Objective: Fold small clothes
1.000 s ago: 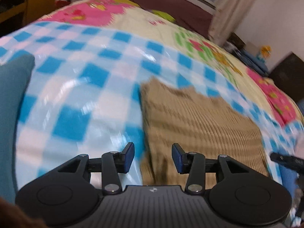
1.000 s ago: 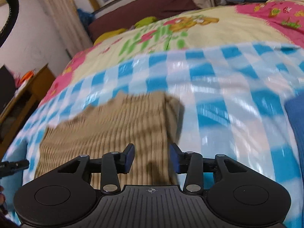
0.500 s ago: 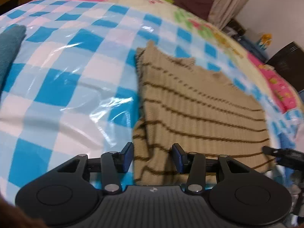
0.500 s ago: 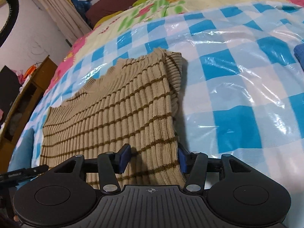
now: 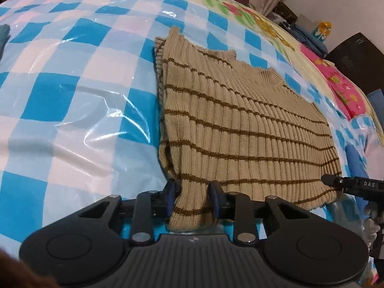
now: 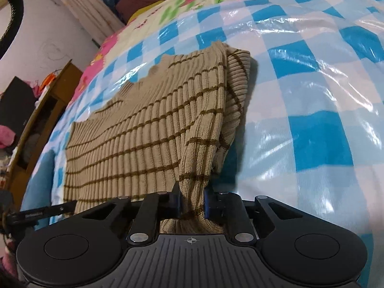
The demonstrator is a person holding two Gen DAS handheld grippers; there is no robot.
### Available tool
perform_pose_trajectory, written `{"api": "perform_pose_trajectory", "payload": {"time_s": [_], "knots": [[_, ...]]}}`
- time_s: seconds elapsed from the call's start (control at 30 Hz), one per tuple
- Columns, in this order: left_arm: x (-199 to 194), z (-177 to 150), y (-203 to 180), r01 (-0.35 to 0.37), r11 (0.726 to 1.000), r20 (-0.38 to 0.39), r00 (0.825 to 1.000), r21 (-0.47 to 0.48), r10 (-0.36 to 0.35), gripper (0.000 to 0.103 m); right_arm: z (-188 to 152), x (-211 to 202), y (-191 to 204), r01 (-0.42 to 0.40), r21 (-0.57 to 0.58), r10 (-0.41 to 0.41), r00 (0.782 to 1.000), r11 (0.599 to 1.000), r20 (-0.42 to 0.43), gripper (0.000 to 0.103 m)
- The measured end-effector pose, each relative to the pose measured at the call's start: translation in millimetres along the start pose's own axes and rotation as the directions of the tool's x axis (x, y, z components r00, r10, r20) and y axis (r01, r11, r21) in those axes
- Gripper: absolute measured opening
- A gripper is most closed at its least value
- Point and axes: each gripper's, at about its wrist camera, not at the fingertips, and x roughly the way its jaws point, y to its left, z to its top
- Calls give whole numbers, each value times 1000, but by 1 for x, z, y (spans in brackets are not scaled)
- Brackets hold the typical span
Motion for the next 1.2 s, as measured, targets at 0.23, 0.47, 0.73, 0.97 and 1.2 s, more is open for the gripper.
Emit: {"api": "perform_pose_trajectory", "payload": {"time_s": [0.23,0.47,0.73,0.97,1.2], "knots": [[-17,-27,-6,47,999,-127,991,24,-43,29,-24,-35,-2,7,-32,-9,997,999,-79,15],[-40,-57,-12,10,1000,-125,992,25,-7,30,-59,-68,2,102,-64,-110,983,993,-145,20],[-78,-46,-29,-17,996,83,996,89,10,34,-45,-94,44,198,-201,-181,978,959,104,20],[-33,-49,-23,-57,992,-4,998,111,58,34,-43,-52,28,191,-174,-196,980,966,-14,17],[-56,-29,-40,-56,986,92,995,159,42,35,-26,-62,48,191,-225,-182,981,955,60,22]]}}
